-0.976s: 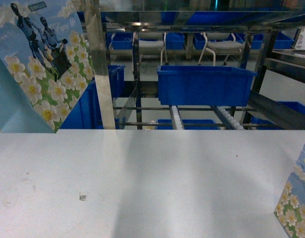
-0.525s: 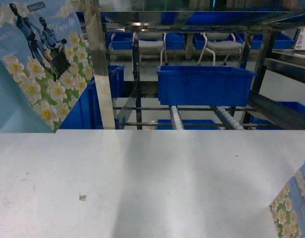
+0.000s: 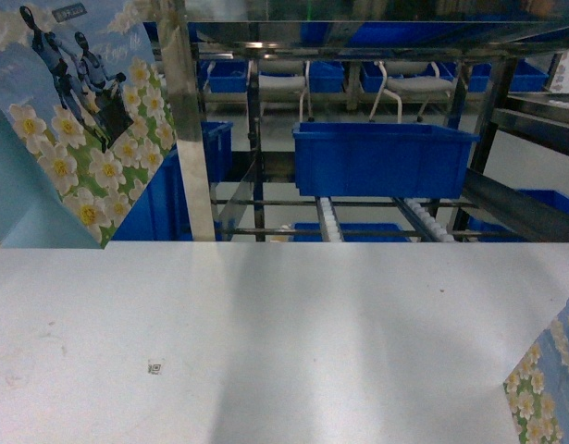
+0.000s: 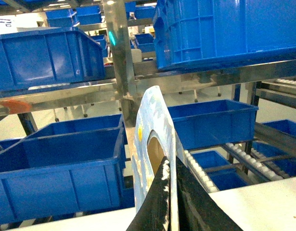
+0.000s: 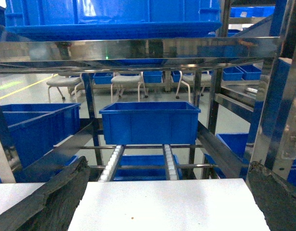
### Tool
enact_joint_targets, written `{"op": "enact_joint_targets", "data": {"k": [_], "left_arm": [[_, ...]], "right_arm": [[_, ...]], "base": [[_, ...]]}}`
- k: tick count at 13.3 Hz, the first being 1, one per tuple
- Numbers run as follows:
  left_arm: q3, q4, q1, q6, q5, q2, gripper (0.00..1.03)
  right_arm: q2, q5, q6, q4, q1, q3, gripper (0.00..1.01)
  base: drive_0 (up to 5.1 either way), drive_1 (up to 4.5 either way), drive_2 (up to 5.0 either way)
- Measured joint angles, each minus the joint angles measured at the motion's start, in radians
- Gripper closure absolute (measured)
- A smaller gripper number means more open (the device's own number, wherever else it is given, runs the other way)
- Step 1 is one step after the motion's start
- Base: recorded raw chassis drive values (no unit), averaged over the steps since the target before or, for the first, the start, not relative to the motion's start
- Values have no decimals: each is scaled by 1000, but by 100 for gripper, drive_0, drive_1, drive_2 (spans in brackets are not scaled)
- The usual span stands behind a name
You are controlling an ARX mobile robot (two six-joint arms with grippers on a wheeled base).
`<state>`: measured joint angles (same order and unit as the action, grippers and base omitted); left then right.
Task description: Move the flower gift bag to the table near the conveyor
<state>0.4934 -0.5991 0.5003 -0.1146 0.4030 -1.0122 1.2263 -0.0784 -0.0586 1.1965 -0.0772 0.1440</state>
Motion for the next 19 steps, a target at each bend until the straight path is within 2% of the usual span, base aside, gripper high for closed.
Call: {"op": "enact_joint_targets", "data": {"k": [6, 9, 10, 11, 12, 13, 17, 19], "left_arm": [[0, 0, 0, 0, 0, 0, 101], [0, 0, 0, 0, 0, 0, 101], [0, 0, 0, 0, 0, 0, 101], [0, 0, 0, 0, 0, 0, 101], [-1, -10, 3, -1, 2, -2, 101], [-8, -136, 34, -6, 74, -100, 101], [-19, -435, 27, 13, 196, -419, 101], [-36, -530, 17, 37, 266, -550, 101]], "right_arm": [[-152, -5, 11, -125, 27, -5, 3], [-375, 12, 26, -320, 34, -10, 3], [-481, 19, 26, -420, 34, -13, 3], [-653, -16, 39, -594, 17, -22, 3], [-710, -31, 60, -657, -2, -22, 3], [-711, -31, 60, -655, -2, -22, 3], [-711, -31, 60, -656, -2, -22, 3], [-711, -31, 60, -656, -2, -22, 3]], "base": [[0, 0, 0], [0, 0, 0], [0, 0, 0], [0, 0, 0], [0, 0, 0], [0, 0, 0], [0, 0, 0], [0, 0, 0]]}}
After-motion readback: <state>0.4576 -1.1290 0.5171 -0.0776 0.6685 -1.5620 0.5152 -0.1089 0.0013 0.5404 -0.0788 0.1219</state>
